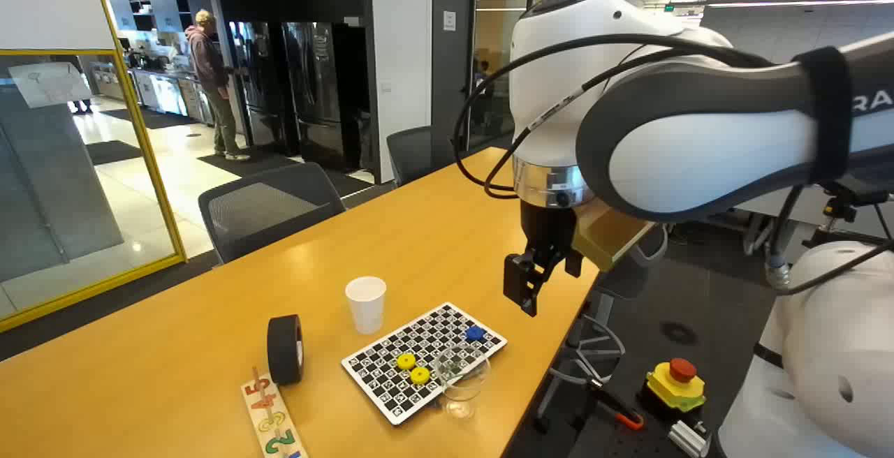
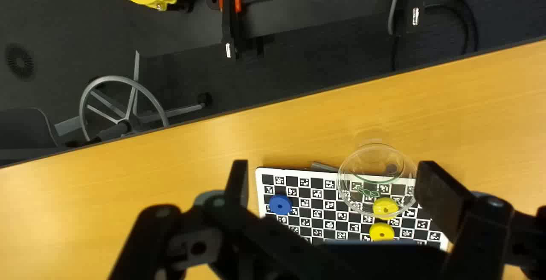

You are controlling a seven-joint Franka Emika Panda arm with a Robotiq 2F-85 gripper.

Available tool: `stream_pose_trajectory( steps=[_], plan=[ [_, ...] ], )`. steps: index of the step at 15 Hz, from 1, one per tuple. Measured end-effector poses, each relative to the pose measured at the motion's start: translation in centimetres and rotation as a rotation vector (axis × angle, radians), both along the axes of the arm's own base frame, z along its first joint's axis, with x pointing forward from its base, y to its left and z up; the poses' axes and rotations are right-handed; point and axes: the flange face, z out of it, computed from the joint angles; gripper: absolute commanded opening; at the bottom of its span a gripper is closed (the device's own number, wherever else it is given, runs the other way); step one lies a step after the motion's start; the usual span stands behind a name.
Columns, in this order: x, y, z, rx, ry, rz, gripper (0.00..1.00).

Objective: Put the round blue block in the white cup then put the two round yellow blocks in the clear cup

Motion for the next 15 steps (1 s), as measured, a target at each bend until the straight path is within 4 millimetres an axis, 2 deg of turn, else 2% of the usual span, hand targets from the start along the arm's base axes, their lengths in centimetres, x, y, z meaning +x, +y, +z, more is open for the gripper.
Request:
stream_pose_trajectory(
  steps=[9,13,15],
  plan=[
    [0.3,0.0,0.1,0.006,-0.009,0.004,1.0],
    [2.9,-0.2,0.0,0.065,-0.109,0.019,1.0],
    [4.9,-1.4,-0.7,0.109,-0.162,0.0,1.0]
  ],
)
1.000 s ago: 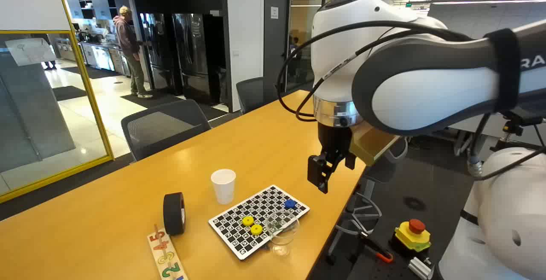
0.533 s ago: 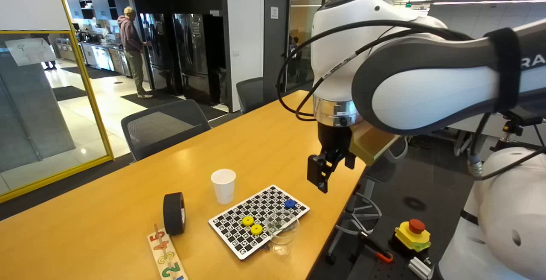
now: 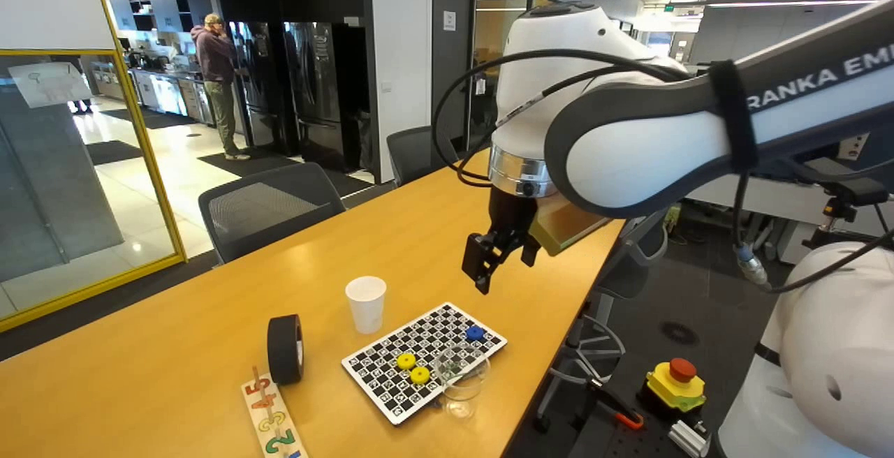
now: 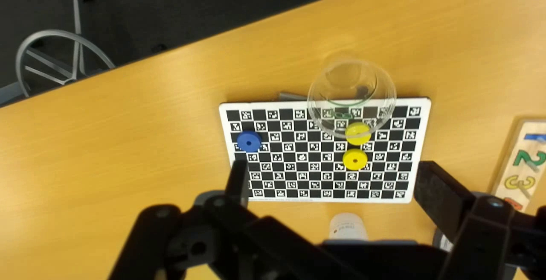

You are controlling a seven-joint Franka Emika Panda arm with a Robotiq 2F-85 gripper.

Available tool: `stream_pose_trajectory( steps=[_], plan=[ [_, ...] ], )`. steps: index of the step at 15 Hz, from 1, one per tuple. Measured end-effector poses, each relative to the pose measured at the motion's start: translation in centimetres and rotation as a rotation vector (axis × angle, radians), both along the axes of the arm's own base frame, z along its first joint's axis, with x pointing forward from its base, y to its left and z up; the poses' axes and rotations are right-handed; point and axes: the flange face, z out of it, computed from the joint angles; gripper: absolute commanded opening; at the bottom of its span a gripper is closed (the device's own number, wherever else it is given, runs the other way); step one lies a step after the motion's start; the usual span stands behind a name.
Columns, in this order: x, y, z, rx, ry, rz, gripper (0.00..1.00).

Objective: Put the round blue block in the white cup then put the two round yellow blocks in the clear cup

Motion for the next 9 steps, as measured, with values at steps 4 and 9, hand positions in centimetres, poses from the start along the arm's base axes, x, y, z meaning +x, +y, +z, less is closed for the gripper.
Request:
stream_pose_trajectory(
  steps=[4,9],
  plan=[
    [4.0,-5.1,-3.5,0.088,-0.036,-0.077,1.0],
    [7.0,-11.2,-10.6,0.203,0.018,-0.135,1.0]
  ],
)
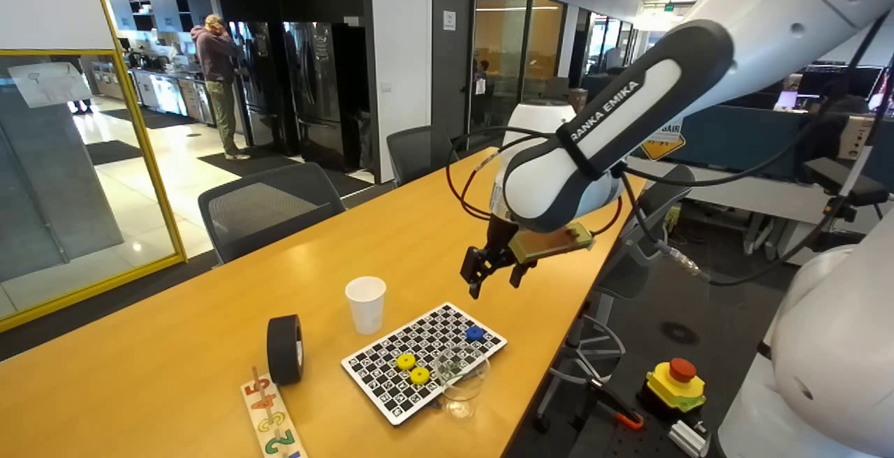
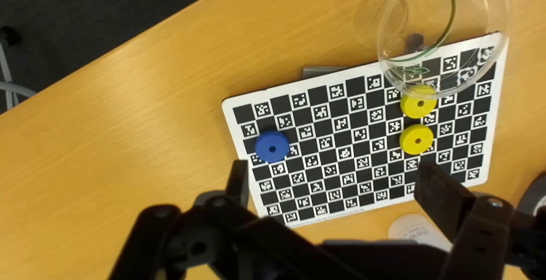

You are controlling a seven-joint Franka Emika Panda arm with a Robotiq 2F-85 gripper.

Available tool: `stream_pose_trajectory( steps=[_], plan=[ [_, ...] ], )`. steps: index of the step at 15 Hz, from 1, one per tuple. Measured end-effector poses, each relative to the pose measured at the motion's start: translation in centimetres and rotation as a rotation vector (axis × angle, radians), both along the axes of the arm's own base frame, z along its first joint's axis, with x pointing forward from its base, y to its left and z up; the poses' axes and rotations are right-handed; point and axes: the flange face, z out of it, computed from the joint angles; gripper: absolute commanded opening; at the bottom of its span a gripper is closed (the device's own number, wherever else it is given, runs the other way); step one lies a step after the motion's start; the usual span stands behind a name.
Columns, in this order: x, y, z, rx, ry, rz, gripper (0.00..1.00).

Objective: Put the round blue block in the white cup then put the two round yellow blocks in the clear cup

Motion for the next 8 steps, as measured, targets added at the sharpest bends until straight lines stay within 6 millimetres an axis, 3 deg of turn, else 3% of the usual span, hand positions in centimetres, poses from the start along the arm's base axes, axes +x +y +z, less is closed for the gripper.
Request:
stream_pose_trajectory(
  steps=[4,8],
  plan=[
    [1.7,-1.8,-5.0,0.087,0.075,-0.004,1.0],
    [4.0,-1.8,-8.1,0.082,0.141,0.011,1.0]
  ],
)
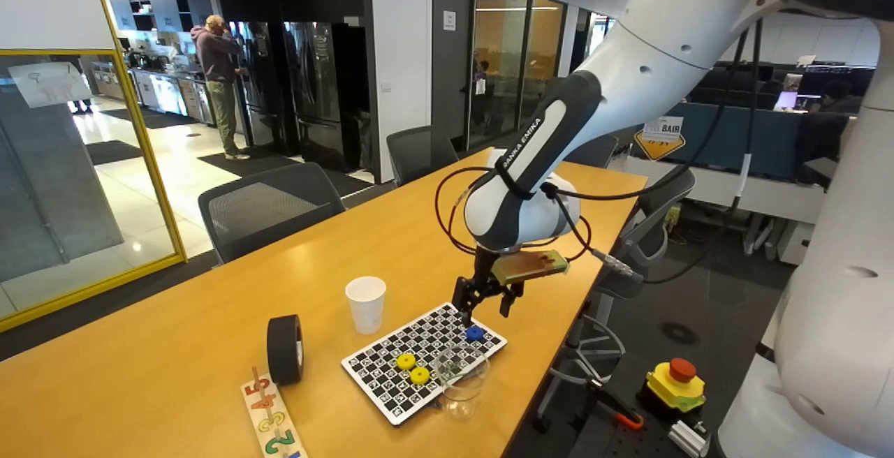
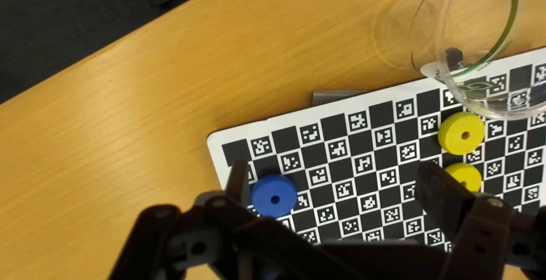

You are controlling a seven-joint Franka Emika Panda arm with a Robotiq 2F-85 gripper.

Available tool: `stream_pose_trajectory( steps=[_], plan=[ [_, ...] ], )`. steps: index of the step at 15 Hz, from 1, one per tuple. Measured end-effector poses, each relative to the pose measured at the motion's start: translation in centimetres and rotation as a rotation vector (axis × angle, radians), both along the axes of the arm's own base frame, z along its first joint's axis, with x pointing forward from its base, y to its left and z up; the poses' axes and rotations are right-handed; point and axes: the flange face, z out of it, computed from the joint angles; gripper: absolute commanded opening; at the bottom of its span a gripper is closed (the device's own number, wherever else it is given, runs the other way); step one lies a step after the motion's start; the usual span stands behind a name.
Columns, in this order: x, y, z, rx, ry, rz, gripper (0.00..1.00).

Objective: Put the round blue block in the white cup then put the two round yellow blocks in the clear cup

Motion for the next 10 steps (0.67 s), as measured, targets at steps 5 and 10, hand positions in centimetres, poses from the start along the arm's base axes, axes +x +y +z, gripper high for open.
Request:
stream_pose_trajectory(
  steps=[5,10],
  plan=[
    [2.4,-0.4,-2.6,-0.012,0.04,-0.001,1.0],
    [4.2,-1.5,-4.9,-0.017,0.062,-0.031,1.0]
  ],
)
